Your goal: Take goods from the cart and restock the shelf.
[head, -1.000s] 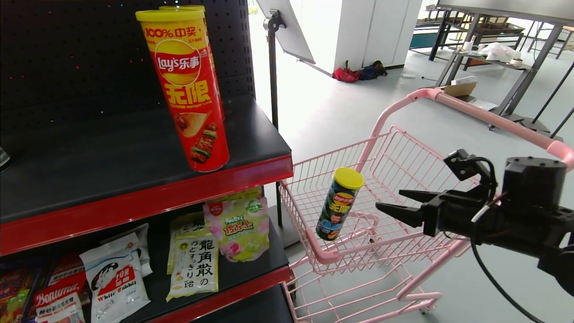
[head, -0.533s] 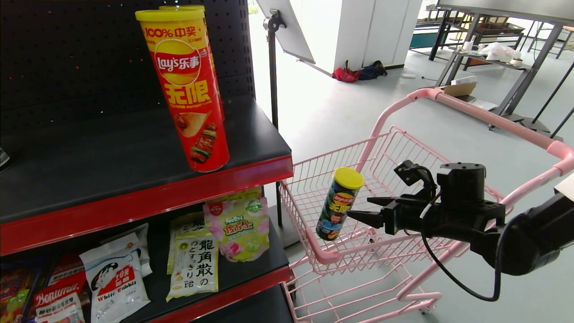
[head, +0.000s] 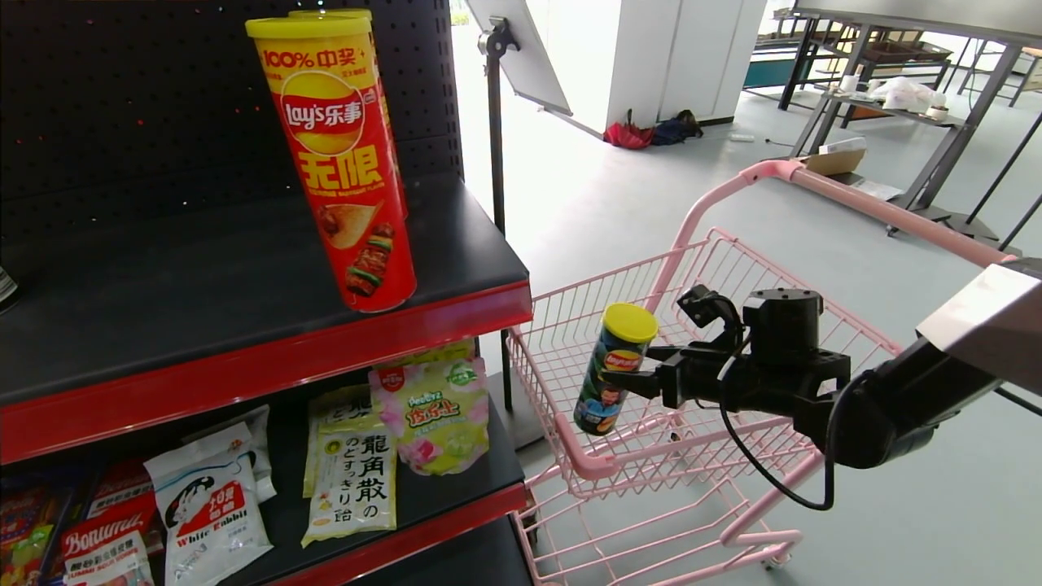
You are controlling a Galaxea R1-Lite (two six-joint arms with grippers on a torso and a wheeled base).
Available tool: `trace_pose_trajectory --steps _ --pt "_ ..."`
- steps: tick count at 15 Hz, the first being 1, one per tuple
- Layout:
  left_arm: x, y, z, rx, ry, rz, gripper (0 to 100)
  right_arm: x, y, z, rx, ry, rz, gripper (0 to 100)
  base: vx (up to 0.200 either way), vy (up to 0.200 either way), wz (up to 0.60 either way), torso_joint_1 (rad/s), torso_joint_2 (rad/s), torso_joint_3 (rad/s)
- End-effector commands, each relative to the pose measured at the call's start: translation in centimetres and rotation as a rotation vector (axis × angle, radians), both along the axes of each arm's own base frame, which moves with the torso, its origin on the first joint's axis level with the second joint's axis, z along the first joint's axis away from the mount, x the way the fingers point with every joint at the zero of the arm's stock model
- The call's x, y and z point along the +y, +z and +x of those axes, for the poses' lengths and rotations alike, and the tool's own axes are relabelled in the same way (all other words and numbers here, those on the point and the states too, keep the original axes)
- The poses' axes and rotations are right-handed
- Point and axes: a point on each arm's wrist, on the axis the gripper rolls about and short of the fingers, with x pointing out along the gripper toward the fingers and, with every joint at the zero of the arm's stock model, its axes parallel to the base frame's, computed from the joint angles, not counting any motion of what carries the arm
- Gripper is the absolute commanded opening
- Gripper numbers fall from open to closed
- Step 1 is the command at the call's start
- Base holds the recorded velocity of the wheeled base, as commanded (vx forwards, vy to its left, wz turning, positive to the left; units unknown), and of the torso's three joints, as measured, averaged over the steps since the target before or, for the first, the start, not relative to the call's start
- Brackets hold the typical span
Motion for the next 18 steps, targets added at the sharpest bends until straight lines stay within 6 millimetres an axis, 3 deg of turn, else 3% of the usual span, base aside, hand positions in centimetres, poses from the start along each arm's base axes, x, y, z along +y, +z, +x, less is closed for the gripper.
trace_pose_trajectory --steps 1,18 --pt "0.0 0.0 0.0 0.001 0.001 0.0 100 0.7 -0.7 1.2 -0.011 0.013 -0.004 100 0.0 0.0 0.0 0.0 0.0 0.0" --pt "0.0 0.0 0.0 0.001 0.002 0.004 100 1.5 -2.6 4.9 -0.048 -0.036 -0.015 100 0.0 0.0 0.0 0.0 0.0 0.0"
